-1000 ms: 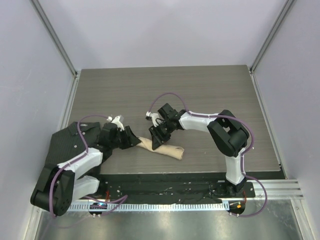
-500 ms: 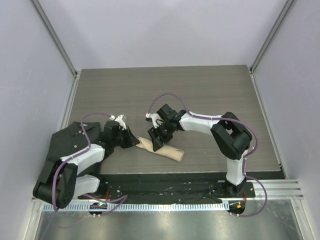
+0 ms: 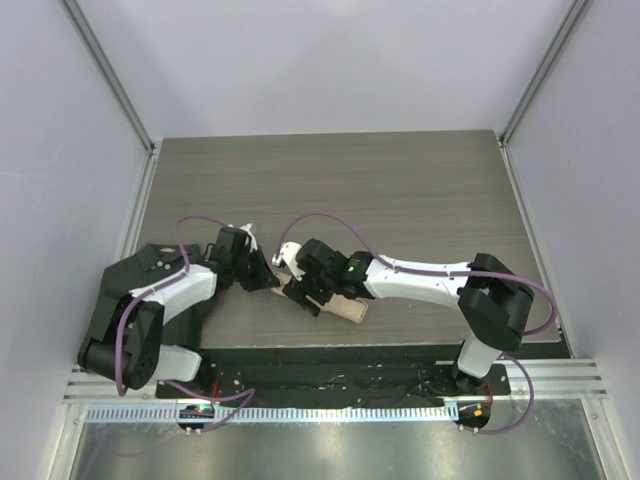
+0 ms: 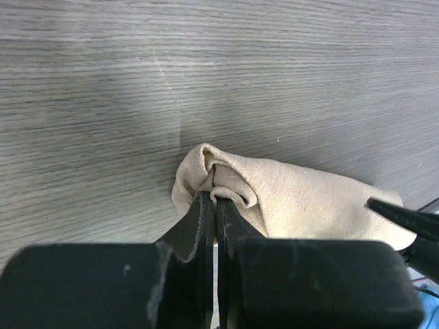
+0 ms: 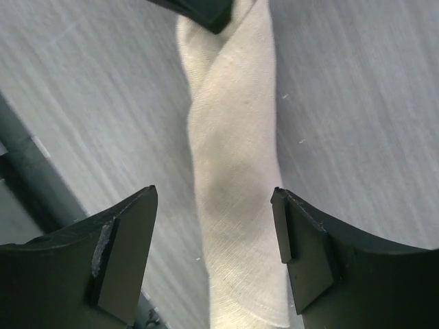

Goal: Fold the napkin, place the utensils inside, and roll it up
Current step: Roll the napkin with the utensil

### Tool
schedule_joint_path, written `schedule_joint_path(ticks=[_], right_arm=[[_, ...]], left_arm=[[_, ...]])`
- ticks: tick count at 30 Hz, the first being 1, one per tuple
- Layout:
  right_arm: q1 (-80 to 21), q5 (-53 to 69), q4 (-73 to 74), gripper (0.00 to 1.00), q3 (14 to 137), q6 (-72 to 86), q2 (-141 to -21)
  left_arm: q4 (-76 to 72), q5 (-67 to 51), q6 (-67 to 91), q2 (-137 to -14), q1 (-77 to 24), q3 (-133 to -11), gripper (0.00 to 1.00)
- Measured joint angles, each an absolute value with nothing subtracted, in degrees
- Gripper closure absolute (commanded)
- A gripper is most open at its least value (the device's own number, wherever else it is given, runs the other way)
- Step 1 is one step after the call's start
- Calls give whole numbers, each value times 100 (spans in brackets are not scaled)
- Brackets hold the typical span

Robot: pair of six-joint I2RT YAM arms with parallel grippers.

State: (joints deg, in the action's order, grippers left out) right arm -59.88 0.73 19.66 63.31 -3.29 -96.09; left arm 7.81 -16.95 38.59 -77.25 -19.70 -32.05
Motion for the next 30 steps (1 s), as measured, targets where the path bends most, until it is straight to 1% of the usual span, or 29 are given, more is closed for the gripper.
schedule_joint_path(ticks=[7, 10, 13, 14, 15, 16, 17, 18, 19, 21, 22, 25, 27, 28, 30], right_arm=[[-6134, -596, 1706, 24, 6117, -604, -9843], [-6156, -676, 1704, 27, 6062, -690, -10003], [-6154, -631, 1684, 39, 6060, -740, -10138], [-6139, -556, 1691, 50, 6088, -720, -10213], [-6132, -534, 1710, 53, 6125, -727, -10237], [-6095, -497, 1739, 57, 6187, -718, -10283], [-6064, -399, 1772, 60, 6248, -687, -10346], [-6036, -301, 1811, 65, 6296, -659, -10381], [-5977, -174, 1848, 67, 6337, -611, -10412], [-5808, 69, 1857, 69, 6357, -504, -10429], [-5704, 211, 1852, 69, 6357, -416, -10429], [-5336, 585, 1824, 71, 6355, -134, -10429], [-5094, 766, 1789, 71, 6331, 40, -10429], [-4917, 891, 1752, 71, 6305, 187, -10427], [-4584, 1076, 1662, 71, 6250, 440, -10422]], left_arm=[[1013, -1728, 3865, -7848, -1970, -3365, 100], [1035, -1758, 3865, -7887, -1970, -3385, 100], [1061, -1782, 3861, -7926, -1970, -3413, 99], [1079, -1796, 3859, -7948, -1970, -3437, 98], [1087, -1802, 3857, -7955, -1970, -3446, 95], [1109, -1804, 3859, -7964, -1970, -3461, 86], [1125, -1802, 3857, -7964, -1970, -3472, 80], [1144, -1800, 3841, -7964, -1970, -3483, 74], [1181, -1782, 3846, -7964, -1970, -3500, 60], [1293, -1728, 3806, -7946, -1946, -3562, 41], [1380, -1688, 3826, -7920, -1929, -3603, 28], [1621, -1599, 3811, -7760, -1835, -3752, 14], [1754, -1577, 3782, -7623, -1776, -3848, 9], [1837, -1557, 3752, -7533, -1739, -3909, 5], [1997, -1551, 3712, -7345, -1658, -4040, 3]])
